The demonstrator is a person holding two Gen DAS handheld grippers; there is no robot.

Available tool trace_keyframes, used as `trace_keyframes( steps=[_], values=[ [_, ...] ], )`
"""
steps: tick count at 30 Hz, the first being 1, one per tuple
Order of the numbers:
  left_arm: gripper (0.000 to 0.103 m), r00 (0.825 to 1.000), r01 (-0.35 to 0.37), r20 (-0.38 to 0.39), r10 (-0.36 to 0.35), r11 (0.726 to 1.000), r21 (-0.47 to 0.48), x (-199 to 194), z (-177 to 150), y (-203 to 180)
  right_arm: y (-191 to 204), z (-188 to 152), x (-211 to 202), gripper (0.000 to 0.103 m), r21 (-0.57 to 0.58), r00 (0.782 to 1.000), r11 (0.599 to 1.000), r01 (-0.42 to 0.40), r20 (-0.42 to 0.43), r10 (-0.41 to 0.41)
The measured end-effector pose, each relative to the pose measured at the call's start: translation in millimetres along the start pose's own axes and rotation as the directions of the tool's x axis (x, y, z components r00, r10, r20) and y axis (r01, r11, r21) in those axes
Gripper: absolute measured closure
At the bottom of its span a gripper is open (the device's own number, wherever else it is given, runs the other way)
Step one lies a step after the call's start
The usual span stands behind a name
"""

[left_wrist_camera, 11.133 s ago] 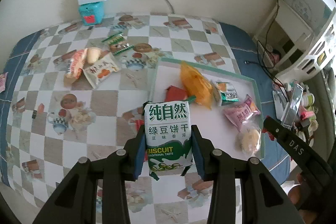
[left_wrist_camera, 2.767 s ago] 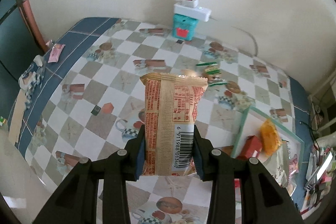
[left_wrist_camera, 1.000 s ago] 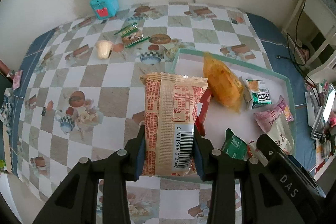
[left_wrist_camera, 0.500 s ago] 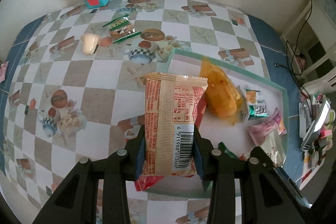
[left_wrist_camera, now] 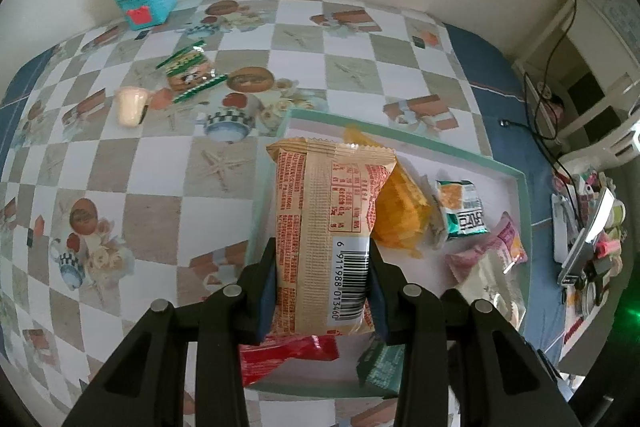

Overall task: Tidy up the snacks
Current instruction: 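Carry the bread pack and white snack bag over the white tray, then open both tools to drop the bread pack and snack bag into the tray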

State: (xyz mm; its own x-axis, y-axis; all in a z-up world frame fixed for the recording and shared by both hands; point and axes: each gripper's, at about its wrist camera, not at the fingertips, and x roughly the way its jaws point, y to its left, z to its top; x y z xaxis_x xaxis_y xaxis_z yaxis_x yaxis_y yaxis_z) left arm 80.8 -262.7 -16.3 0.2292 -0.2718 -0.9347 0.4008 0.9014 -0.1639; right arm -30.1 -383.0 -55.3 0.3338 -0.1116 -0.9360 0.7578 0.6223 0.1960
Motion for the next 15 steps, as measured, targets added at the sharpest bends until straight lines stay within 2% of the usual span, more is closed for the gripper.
trace_keyframes(
  steps=[10, 15],
  values=[
    [0.063, 0.999, 0.034, -0.038, -0.033, 0.999, 0.014, 7, -4, -11, -3, 0, 1, 0.04, 0.003, 1.0, 1.0, 0.006, -0.012, -0.006],
    [0.06, 0.995, 0.07, -0.072, -0.071, 0.997, -0.024, 12, -5, -5, -4, 0, -1, 0.04, 0.006, 1.0, 1.0, 0.008, -0.01, -0.008]
  ],
)
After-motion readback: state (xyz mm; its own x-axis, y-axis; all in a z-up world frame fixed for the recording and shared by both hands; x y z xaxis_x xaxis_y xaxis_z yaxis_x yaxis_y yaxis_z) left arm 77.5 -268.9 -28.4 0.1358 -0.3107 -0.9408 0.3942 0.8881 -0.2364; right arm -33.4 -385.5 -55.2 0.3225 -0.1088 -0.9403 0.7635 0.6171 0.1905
